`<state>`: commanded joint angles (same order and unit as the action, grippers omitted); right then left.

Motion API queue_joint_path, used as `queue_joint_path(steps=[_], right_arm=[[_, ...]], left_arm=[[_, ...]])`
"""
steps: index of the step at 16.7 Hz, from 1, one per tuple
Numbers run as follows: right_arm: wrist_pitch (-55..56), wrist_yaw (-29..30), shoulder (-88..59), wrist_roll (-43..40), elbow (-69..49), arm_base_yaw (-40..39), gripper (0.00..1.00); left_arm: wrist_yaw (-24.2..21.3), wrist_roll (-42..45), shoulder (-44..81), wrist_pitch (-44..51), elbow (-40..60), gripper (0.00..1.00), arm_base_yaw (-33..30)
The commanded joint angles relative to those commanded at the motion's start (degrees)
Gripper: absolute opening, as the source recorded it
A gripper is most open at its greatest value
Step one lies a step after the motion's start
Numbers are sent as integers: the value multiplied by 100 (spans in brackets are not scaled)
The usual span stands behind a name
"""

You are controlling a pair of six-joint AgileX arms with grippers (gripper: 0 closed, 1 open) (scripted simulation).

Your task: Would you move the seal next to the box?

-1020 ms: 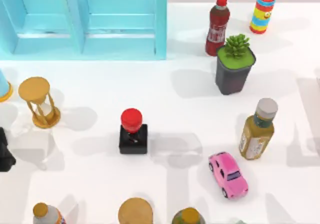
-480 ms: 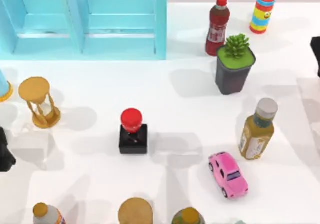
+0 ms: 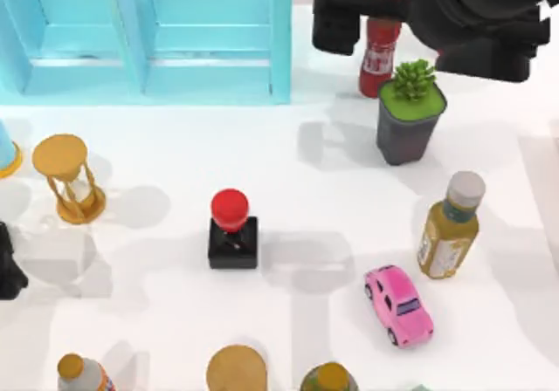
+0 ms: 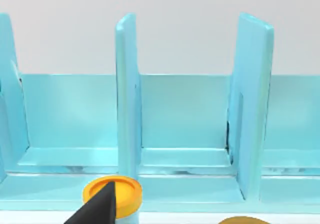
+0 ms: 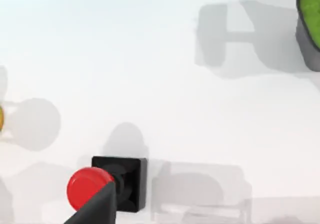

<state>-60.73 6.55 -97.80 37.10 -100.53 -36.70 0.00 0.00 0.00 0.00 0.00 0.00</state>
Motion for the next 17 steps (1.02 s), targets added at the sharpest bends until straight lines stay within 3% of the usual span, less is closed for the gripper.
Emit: queue_joint_path(steps=[9,17], right_arm=[[-2330,263,-3778,1432,-3911,-1400,100],[-2673,303,-4339,1645,-4488,-1605,100]], left_arm=[[0,0,0,0,0,100,0],[0,0,0,0,0,100,0]])
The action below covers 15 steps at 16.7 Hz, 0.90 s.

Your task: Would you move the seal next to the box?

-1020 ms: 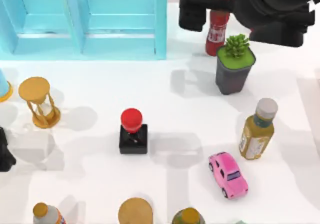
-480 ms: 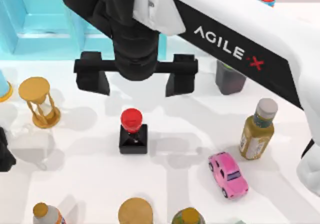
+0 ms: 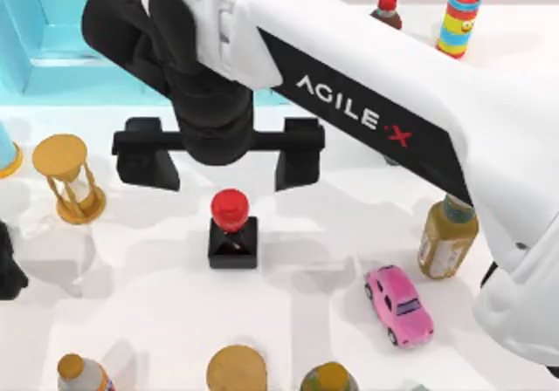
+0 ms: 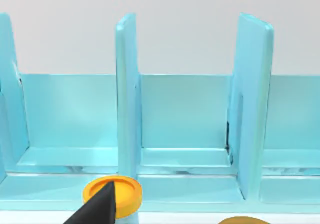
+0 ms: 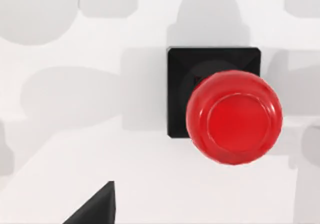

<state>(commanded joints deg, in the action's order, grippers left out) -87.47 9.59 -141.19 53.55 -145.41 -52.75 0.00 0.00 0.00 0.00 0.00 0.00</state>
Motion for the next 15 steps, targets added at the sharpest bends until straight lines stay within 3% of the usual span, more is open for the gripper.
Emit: queue_joint_path(steps=[4,11,15], right_arm=[[236,-5,6,-37,241,38,100],[2049,-19,5,-159,2022,158,100],[2276,-21,-1,-177,2246,176,100]], left_arm=[[0,0,0,0,0,100,0],[0,0,0,0,0,100,0],[0,0,0,0,0,100,0]])
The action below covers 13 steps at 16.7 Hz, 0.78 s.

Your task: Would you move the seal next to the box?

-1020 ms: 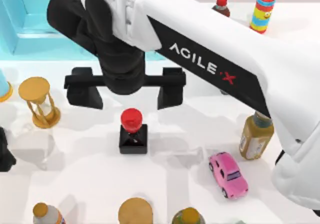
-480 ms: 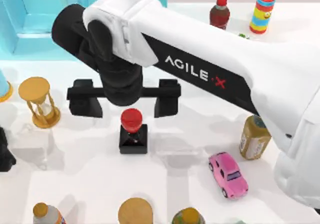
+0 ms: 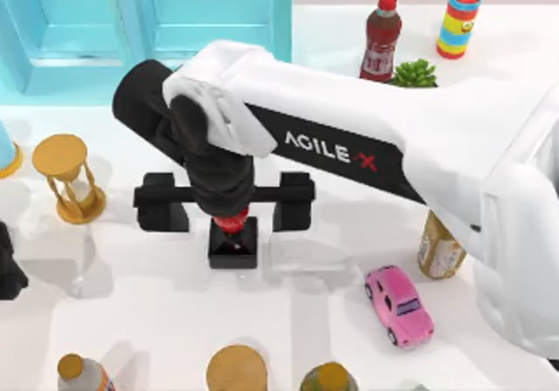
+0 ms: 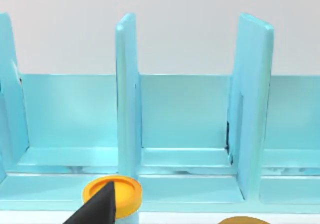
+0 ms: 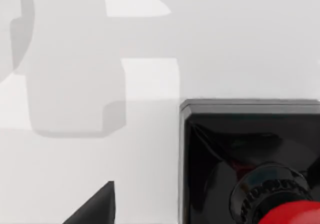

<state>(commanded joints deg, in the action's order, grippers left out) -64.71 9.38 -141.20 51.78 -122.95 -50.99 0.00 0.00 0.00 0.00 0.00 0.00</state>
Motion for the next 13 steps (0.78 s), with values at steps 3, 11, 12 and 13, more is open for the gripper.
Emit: queue_joint_path(steps=[3,11,12,13], right_arm=[[0,0,0,0,0,0,92],[0,0,0,0,0,0,32],[0,0,0,0,0,0,25],[0,0,0,0,0,0,17]], left_arm=[[0,0,0,0,0,100,0],[0,0,0,0,0,100,0],[0,0,0,0,0,100,0],[0,0,0,0,0,100,0]])
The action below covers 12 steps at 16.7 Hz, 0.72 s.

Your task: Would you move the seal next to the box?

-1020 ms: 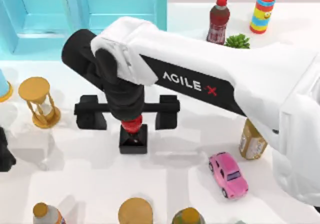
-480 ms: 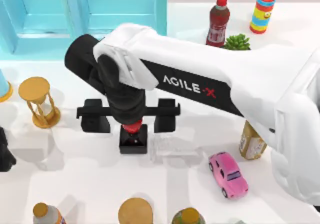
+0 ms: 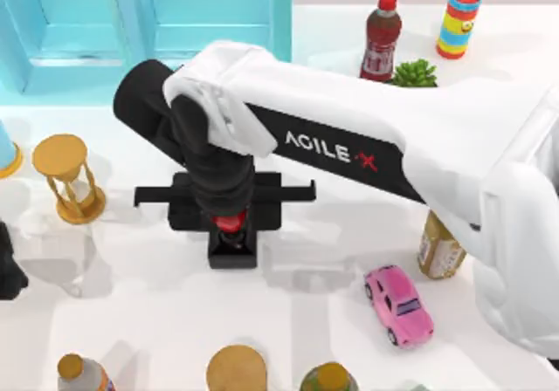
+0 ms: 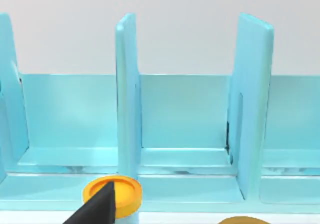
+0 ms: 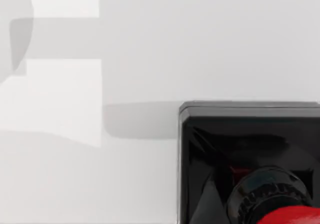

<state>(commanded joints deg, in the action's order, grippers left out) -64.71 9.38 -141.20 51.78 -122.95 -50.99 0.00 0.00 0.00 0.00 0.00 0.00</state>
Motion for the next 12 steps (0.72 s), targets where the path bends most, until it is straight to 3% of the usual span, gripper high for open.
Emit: queue_joint_path(steps=[2,3,12], right_arm=[[0,0,0,0,0,0,2],[0,0,0,0,0,0,0],[-18,0,7,6,-14,-21,0]], left_arm=[[0,0,0,0,0,100,0],[0,0,0,0,0,100,0],[0,0,0,0,0,100,0]])
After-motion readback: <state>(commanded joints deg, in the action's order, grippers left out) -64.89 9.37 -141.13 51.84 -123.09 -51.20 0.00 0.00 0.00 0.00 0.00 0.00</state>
